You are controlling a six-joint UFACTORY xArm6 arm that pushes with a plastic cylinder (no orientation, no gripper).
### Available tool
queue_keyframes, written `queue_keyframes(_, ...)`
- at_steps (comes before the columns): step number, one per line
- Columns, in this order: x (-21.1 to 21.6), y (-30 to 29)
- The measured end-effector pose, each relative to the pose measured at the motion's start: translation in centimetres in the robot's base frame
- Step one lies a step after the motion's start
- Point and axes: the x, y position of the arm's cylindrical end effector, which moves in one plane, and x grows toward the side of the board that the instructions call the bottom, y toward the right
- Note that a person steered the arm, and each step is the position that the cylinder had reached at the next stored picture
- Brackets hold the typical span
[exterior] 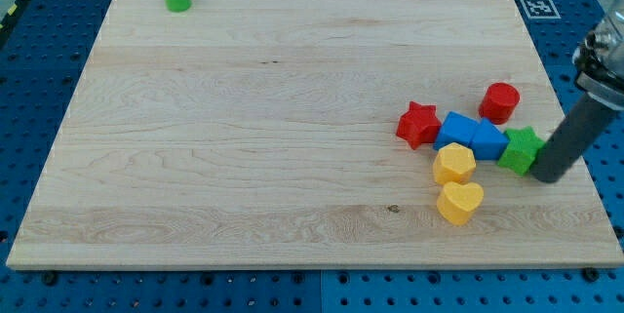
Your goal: Separate green star and red circle
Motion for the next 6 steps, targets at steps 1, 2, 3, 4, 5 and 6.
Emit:
queue_keyframes(1,-2.6,-1.9)
queue_keyframes(2,-5.3,-4.8)
queue_keyframes(3,-8.6,-6.8)
queue_keyframes(4,-10.5,-7.4)
queue_keyframes(5,-8.6,-6.8)
queue_keyframes(6,-6.4,-4.1)
